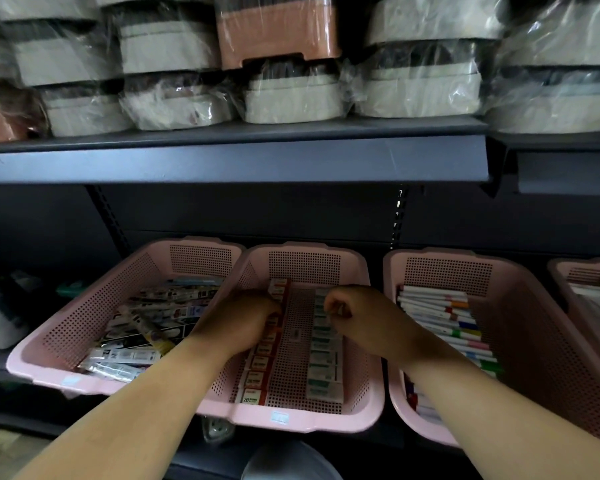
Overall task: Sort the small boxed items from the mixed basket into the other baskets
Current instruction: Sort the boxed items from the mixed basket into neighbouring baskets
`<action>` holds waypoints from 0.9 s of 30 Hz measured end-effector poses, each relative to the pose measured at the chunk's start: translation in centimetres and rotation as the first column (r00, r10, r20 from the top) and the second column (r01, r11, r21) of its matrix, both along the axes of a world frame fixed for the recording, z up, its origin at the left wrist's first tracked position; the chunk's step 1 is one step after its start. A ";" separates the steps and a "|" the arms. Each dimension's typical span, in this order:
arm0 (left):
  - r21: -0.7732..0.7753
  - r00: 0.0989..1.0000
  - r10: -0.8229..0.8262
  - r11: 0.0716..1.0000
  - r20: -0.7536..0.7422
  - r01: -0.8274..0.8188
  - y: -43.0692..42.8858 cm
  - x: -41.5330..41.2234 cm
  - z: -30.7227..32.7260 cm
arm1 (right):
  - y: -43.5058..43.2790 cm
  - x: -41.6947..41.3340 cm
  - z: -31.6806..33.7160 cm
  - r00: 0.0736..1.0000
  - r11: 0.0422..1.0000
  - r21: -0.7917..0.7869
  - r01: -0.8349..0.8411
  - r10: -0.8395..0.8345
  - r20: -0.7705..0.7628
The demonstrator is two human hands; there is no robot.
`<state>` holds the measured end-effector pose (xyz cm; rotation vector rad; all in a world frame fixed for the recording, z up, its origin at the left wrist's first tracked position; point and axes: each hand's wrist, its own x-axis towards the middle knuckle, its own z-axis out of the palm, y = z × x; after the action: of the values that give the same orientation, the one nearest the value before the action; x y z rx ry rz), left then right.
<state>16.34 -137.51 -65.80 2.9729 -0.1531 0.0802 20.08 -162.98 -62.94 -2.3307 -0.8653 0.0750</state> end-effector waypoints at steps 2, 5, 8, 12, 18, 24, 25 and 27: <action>0.041 0.999 -0.027 0.999 0.026 0.026 -0.3 -0.1 0.8 | -0.6 0.0 0.6 1.000 1.000 0.024 -0.001 0.001 0.019; 0.095 0.994 -0.082 0.993 0.070 0.075 -1.9 -0.2 2.8 | -2.2 0.3 2.2 0.999 0.999 0.022 0.031 -0.032 0.043; 0.087 0.982 -0.138 0.988 0.126 0.127 -5.2 -0.1 5.2 | -4.8 1.0 3.5 0.992 0.995 -0.009 0.094 -0.093 0.085; 0.062 0.966 -0.212 0.977 0.149 0.205 -11.3 1.0 7.6 | -9.7 1.4 4.9 0.978 0.985 -0.032 0.168 -0.162 0.128; -0.006 0.905 -0.398 0.915 0.150 0.403 -23.5 3.2 8.5 | -19.7 0.7 5.4 0.941 0.942 -0.076 0.326 -0.315 0.122; -0.063 0.806 -0.578 0.806 0.129 0.589 -36.6 4.0 7.5 | -30.9 -1.3 5.0 0.825 0.822 -0.080 0.563 -0.566 -0.008; -0.087 0.805 -0.582 0.801 0.118 0.592 -37.7 4.1 7.1 | -31.8 -1.3 4.6 0.806 0.801 -0.132 0.584 -0.591 -0.018; -0.138 0.785 -0.613 0.773 0.089 0.620 -41.8 4.1 6.5 | -35.5 -1.3 3.3 0.738 0.715 -0.263 0.648 -0.675 -0.019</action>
<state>20.46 -179.28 -59.34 2.6006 -1.0643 0.0626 18.78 -198.47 -59.67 -2.6979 0.0956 0.0037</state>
